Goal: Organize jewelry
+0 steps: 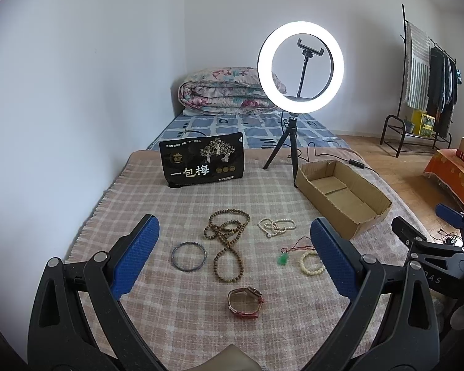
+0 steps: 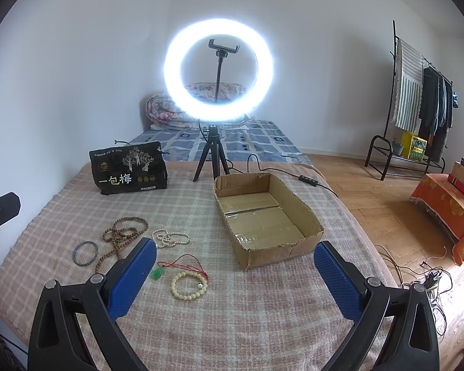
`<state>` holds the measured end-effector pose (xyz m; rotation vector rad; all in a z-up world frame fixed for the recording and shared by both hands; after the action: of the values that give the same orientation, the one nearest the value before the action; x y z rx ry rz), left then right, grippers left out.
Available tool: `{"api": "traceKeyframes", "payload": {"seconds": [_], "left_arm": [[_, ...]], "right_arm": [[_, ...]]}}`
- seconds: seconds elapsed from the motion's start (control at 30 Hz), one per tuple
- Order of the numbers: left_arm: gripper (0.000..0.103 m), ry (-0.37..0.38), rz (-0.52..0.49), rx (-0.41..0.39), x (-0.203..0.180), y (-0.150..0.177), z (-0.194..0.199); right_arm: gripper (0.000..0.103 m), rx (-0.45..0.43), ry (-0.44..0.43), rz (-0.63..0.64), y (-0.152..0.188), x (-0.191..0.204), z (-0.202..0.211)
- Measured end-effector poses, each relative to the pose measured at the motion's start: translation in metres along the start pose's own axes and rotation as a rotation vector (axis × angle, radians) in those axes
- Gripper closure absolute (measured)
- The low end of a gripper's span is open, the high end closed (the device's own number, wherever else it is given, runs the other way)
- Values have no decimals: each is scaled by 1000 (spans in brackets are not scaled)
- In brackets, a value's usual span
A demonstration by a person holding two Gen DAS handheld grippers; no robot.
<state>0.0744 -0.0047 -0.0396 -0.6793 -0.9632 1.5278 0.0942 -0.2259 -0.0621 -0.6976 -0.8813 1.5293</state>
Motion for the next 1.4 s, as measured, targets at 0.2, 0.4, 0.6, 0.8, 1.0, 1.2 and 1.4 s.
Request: {"api": "traceKeyframes", "payload": {"seconds": [0.2,0.4,0.6,0.8,1.0,1.2,1.4], "left_arm": [[3,3,-4,1,1,-2,2],[3,3,-3,0,0,-2,2],[3,2,-1,1,0,-2,2],[3,3,-1,0,1,0,2],[3,2,1,0,1,-1,2],[3,3,0,-1,1,1,2],[3,3,-2,1,-1,0,3]], "right_arm": [[0,1,1,-1,0,0,0],[0,1,0,-1,1,0,0],[0,1,-1,-3,1,1,0],[0,3,-3,-3,1,1,0],[0,2,-3,-3,2,2,0],[0,4,-6,-3,3,2,-1],[0,5,-8,-3,3,3,-1]]}}
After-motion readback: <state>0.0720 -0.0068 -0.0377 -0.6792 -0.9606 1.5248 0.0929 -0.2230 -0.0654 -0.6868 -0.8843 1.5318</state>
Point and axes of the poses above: each gripper's, at about its wrist camera, not at the fingertips, and z roughly against the way its jaws point, x to its left, y to its underside, the point moved 9 cm from there along -z, roughly the way its jaws point, and after that the axes turned 11 degrees about -y, right-handed, at the moved point
